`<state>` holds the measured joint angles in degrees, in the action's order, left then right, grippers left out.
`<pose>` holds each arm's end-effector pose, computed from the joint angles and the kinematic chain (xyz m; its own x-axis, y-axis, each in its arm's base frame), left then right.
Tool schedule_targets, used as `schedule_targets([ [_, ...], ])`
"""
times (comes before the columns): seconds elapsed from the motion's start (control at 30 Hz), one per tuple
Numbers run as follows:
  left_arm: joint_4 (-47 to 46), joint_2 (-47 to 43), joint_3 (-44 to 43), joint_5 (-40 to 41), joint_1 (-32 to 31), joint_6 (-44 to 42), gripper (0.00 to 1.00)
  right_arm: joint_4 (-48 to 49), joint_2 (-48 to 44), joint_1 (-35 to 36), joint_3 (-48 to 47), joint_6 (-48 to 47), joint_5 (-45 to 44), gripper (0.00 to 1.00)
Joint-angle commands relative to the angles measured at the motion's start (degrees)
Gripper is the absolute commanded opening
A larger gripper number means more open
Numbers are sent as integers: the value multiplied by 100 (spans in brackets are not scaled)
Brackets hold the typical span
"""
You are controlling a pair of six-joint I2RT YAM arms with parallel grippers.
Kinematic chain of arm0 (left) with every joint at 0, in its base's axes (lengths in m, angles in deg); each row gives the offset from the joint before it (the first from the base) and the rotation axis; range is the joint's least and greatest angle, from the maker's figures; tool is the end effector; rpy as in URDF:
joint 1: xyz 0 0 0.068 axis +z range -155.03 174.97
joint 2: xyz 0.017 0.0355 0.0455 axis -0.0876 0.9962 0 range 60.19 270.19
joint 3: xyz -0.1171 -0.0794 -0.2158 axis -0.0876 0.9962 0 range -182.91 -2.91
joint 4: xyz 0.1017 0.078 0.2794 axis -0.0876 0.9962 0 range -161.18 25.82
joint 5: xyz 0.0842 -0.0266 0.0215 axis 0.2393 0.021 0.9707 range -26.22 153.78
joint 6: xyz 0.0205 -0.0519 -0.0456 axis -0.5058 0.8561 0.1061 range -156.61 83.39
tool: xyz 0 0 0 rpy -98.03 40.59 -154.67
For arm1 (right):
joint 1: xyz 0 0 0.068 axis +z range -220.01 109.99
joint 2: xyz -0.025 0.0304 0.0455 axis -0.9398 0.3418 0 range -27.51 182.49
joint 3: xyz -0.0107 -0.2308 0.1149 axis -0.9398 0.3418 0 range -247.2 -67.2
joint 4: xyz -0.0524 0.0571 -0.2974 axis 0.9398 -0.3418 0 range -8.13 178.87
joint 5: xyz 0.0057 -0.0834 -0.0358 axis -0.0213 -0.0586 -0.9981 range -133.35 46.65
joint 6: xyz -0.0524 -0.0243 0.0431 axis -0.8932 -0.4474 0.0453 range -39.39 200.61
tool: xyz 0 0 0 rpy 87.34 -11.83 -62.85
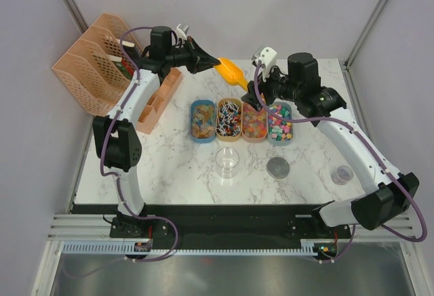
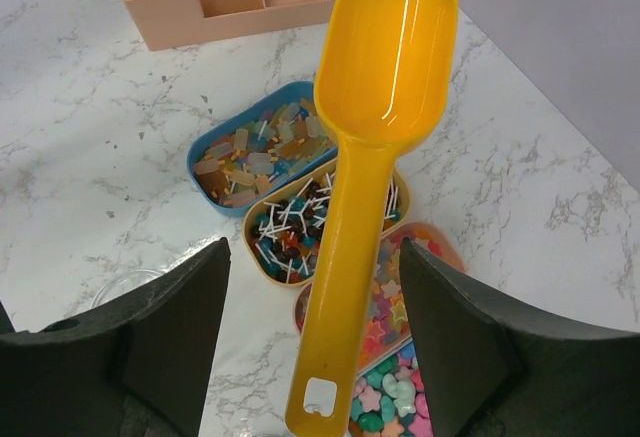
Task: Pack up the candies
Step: Pick up the spatula from the center of the board.
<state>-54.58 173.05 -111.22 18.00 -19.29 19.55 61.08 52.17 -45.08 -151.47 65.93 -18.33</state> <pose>0.4952 -0.1700 0.3375 -0.8755 -0.3751 -0.3045 0.1660 0.3584 -0.9187 0.3348 0.1834 0.3911 -0.1593 -0.3273 -0.9314 -0.8012 0.5941 -0.0718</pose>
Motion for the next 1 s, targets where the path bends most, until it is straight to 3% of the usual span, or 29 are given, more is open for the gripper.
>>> schedule_targets([
  [0.0, -131, -317, 3, -212, -6, 202, 2, 283, -102, 144, 86, -193, -373, 76],
  [0.57, -104, -379, 29, -212, 11, 149, 2, 344, -23, 373, 367, -194, -1095, 68],
  [0.97, -87, -449, 161, -238, 11, 114, 2, 520, 118, 364, 324, -97, -1148, 64],
])
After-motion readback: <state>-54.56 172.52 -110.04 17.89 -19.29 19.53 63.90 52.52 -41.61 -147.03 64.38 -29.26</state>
